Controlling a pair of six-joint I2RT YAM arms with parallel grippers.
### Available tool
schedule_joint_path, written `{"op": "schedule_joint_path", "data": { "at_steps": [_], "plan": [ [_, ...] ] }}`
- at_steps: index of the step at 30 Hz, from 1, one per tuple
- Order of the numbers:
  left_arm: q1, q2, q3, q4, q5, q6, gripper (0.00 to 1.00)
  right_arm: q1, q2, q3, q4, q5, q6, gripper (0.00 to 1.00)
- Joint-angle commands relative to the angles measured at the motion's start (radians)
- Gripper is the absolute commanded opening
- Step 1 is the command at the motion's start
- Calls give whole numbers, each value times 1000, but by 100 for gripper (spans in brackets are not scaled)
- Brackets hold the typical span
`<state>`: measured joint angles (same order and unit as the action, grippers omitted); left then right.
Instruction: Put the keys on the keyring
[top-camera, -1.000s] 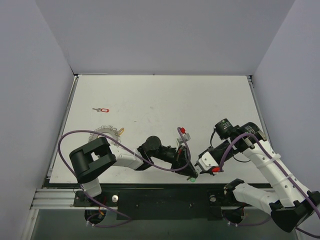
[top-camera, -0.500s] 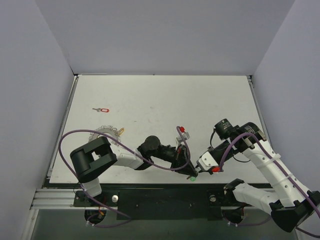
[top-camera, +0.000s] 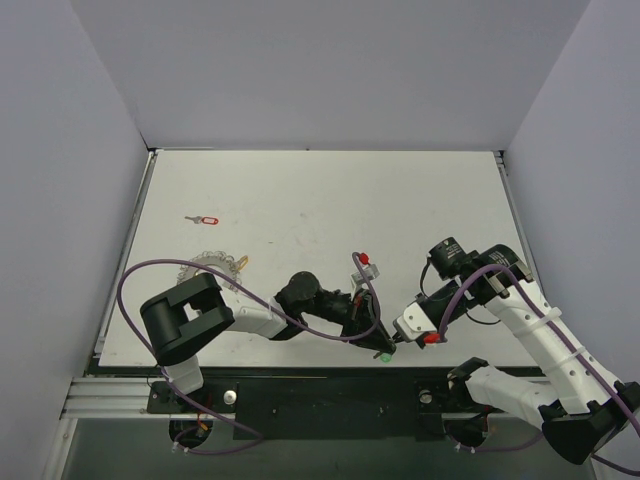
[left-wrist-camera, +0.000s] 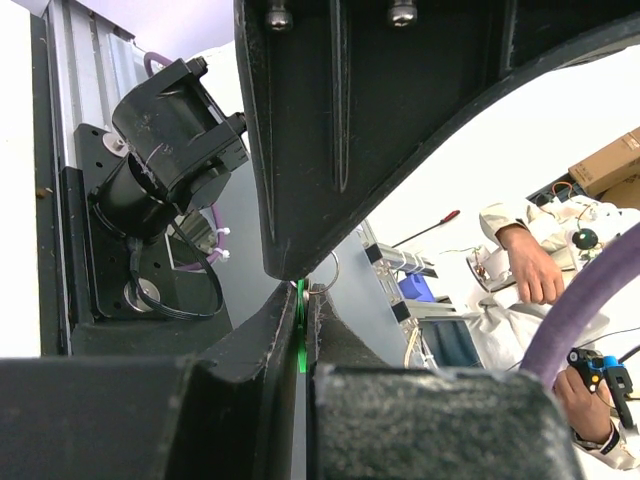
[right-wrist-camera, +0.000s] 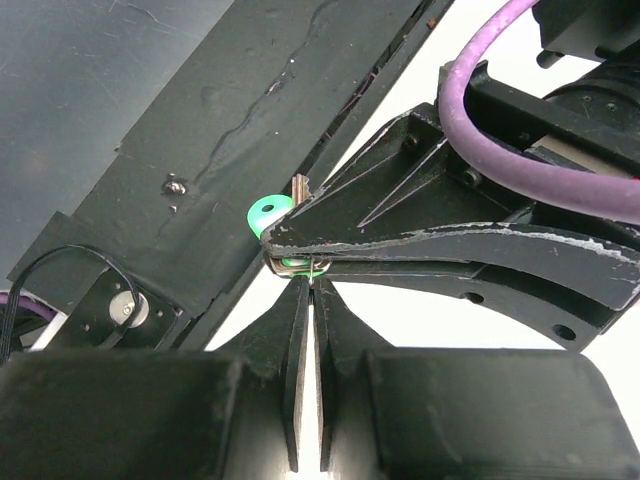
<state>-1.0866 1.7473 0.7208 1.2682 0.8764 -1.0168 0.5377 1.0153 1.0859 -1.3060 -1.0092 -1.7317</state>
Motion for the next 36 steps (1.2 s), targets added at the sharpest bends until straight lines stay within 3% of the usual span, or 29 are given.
{"op": "schedule_joint_path", "data": {
  "at_steps": [1, 2, 3, 5, 8, 11, 14, 19, 29, 36],
  "plan": [
    [14, -9, -1, 74, -22, 1, 7, -1, -11, -4, -251, -65, 27, 0],
    [17, -23, -21, 68, -45, 12, 13, -14, -17, -3, -243, -69, 40, 0],
    [20, -34, -30, 60, -59, 33, 28, -27, -21, 5, -240, -83, 75, 0],
    [24, -86, -76, 27, -126, 75, 42, -67, -38, 8, -217, -101, 145, 0],
    [24, -214, -168, -99, -223, 217, 51, -136, -79, 11, -94, -106, 334, 0],
    [11, -389, -248, -286, -408, 422, 56, -173, -112, 6, -13, -72, 530, 0],
    [-25, -540, -287, -481, -591, 588, 56, -208, -122, -4, 49, -31, 645, 0],
    [-137, -703, -316, -535, -859, 805, 56, -280, -127, -32, 155, -49, 782, 0],
    [-268, -574, -224, -503, -916, 975, 54, -349, -141, -49, 231, -42, 902, 0],
    [-279, -597, -247, -517, -987, 988, 54, -401, -130, -43, 197, 145, 879, 0]
  ]
}}
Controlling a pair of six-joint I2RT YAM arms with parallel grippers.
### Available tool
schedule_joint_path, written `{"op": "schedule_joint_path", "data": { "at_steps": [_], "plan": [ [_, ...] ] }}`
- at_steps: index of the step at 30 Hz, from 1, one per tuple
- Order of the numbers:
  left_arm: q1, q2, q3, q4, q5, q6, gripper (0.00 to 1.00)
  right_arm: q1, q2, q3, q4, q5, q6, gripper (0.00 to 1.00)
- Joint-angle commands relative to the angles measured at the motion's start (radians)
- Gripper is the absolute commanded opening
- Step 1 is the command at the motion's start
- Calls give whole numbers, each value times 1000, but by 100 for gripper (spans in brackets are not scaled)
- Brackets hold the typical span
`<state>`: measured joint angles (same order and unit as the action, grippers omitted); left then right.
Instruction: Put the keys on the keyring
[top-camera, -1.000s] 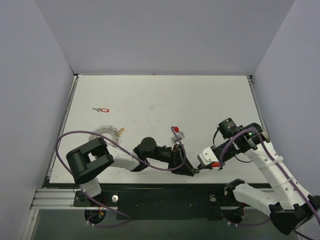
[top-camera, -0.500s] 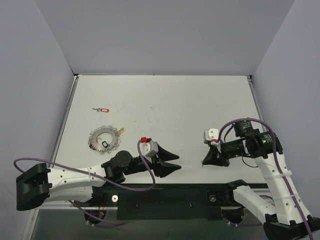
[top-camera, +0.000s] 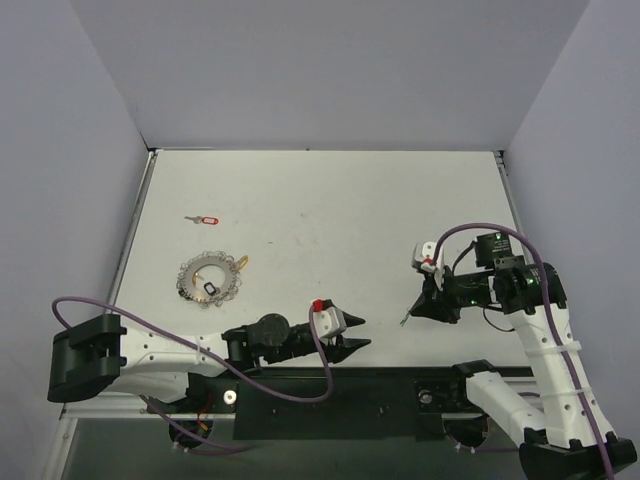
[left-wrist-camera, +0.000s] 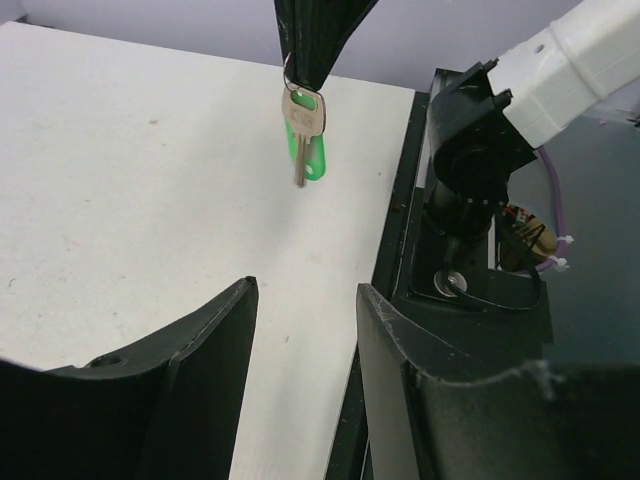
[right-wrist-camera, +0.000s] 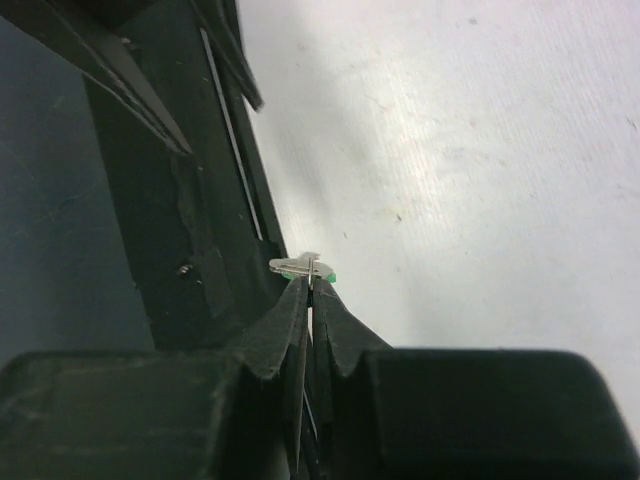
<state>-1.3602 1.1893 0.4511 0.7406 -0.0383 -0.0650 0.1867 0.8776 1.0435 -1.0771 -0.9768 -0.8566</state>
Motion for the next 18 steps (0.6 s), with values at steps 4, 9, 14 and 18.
{"op": "schedule_joint_path", "data": {
  "at_steps": [4, 9, 14, 18],
  "plan": [
    [-5, -176, -28, -41, -121, 51, 54, -185, 89, -7, -125, 199, -87, 0],
    [-2, -367, -72, -208, -179, 56, 57, -436, 178, -52, -193, 315, -252, 0],
    [-2, -558, -14, -460, -198, 59, 60, -564, 343, -69, -173, 431, -315, 0],
    [-2, -637, 61, -723, -209, 112, 60, -564, 452, -80, -63, 498, -251, 0]
  ]
}}
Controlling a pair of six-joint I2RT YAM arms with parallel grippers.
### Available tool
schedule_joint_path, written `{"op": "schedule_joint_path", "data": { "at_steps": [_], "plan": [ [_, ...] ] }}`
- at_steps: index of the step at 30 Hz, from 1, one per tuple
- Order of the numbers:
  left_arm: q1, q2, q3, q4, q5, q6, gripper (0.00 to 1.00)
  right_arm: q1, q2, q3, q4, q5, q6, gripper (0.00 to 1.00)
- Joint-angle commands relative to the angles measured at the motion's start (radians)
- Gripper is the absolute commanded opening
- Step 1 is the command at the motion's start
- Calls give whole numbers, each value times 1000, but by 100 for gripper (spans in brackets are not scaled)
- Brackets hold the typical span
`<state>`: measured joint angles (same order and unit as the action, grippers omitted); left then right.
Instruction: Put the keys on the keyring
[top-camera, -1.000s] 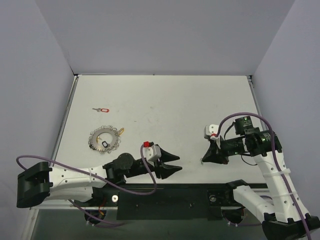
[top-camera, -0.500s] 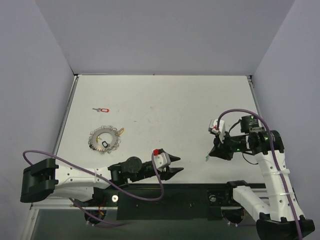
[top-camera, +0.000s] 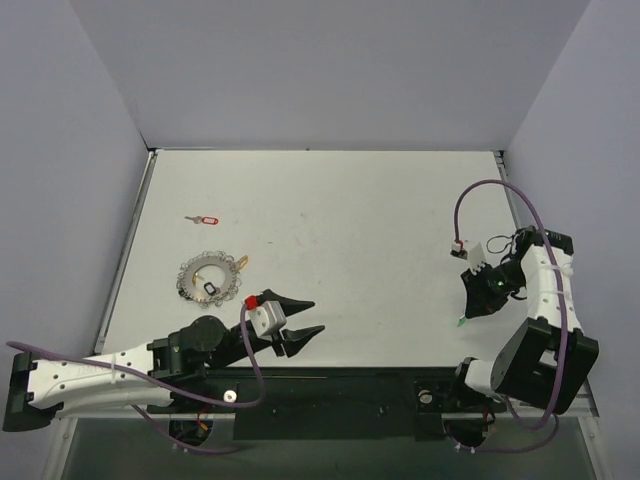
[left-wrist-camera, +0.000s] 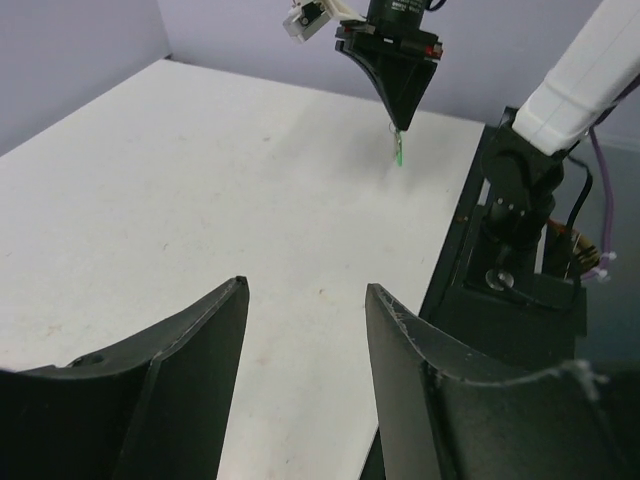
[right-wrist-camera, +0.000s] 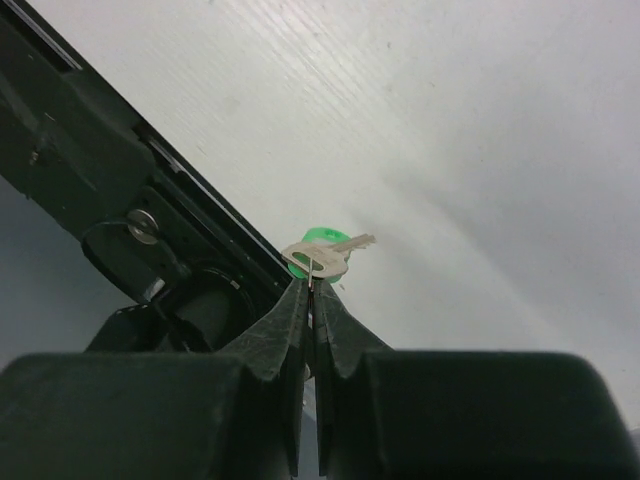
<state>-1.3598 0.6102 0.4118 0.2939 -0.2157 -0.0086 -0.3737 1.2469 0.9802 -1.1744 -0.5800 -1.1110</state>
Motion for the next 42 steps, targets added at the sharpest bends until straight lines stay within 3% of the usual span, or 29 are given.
{"op": "schedule_joint_path", "data": {
  "at_steps": [1, 5, 21, 42],
  "plan": [
    [-2, -69, 114, -327, -39, 76, 60, 2, 101, -14, 57, 124, 29, 0],
    [-16, -104, 108, -372, -77, 102, 61, 48, 229, 18, 137, 172, 121, 0],
    [-19, -125, 33, -222, -53, 108, 61, 237, 554, 218, 309, 252, 370, 0],
    [-24, -105, -24, -144, -70, 91, 62, 294, 603, 216, 389, 304, 424, 0]
  ]
}}
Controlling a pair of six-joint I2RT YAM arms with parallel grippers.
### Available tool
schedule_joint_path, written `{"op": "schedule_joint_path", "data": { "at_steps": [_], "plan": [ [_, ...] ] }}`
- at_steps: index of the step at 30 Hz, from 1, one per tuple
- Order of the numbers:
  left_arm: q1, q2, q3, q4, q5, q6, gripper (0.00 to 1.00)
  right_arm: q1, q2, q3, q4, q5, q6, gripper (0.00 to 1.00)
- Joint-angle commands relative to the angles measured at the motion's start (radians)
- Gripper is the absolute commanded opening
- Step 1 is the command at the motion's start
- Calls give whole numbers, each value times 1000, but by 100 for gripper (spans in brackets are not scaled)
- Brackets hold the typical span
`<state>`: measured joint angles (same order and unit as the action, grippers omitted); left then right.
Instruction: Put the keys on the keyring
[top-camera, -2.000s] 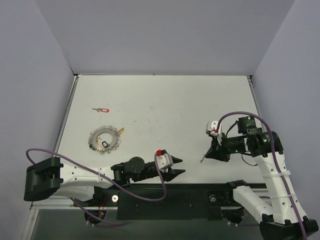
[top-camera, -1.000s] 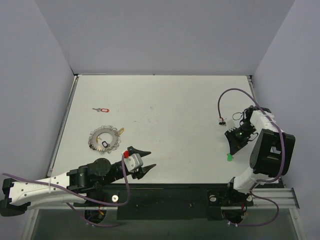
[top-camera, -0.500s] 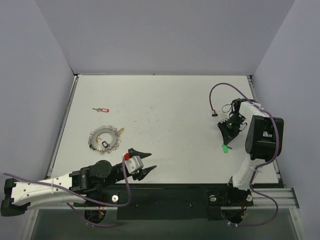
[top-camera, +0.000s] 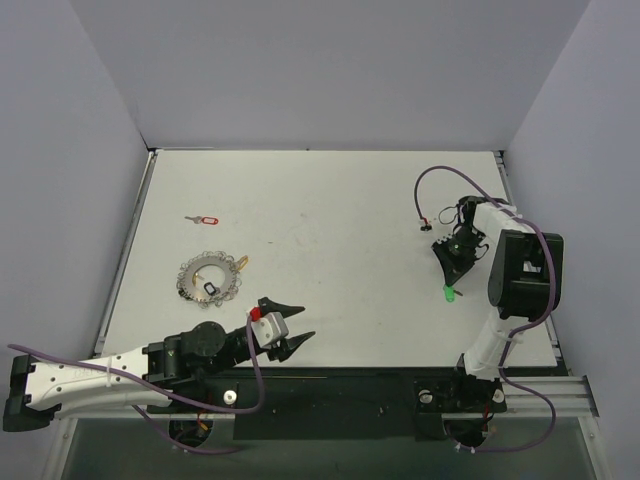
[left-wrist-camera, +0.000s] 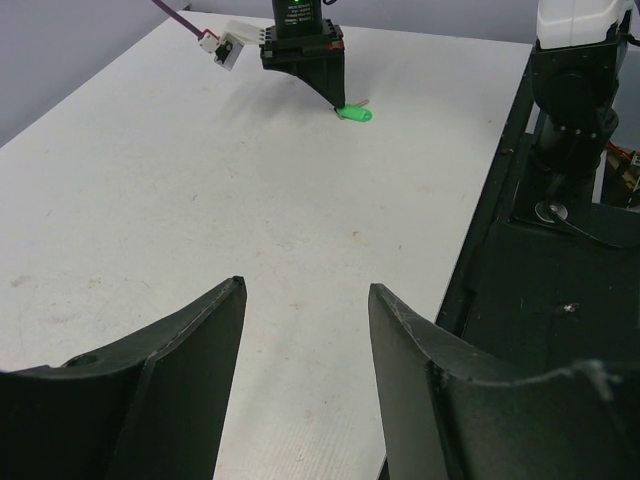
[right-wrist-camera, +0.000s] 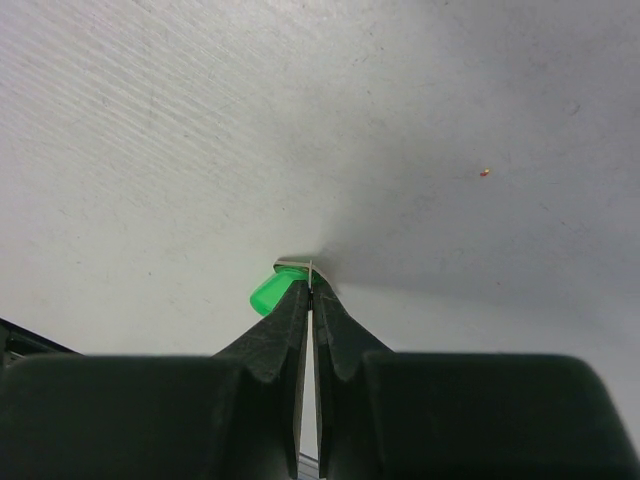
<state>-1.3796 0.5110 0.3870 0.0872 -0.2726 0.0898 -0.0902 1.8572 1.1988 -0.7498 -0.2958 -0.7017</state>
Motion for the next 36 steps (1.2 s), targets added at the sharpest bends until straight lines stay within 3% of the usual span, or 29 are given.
{"op": "schedule_joint_path", "data": {
  "at_steps": [1, 22, 31, 36],
  "plan": [
    [-4, -5, 0, 63, -13, -5, 62, 10, -9, -5, -36, 20, 16, 0],
    [-12, -19, -5, 65, -22, -12, 62, 10, -53, -11, -37, -8, 21, 9],
    [-12, -28, -5, 62, -33, -22, 63, 0, -102, 4, -51, -9, 25, 24],
    [-12, -31, 4, 42, -72, -68, 65, -9, -156, 12, -72, -25, 21, 27]
  ]
}}
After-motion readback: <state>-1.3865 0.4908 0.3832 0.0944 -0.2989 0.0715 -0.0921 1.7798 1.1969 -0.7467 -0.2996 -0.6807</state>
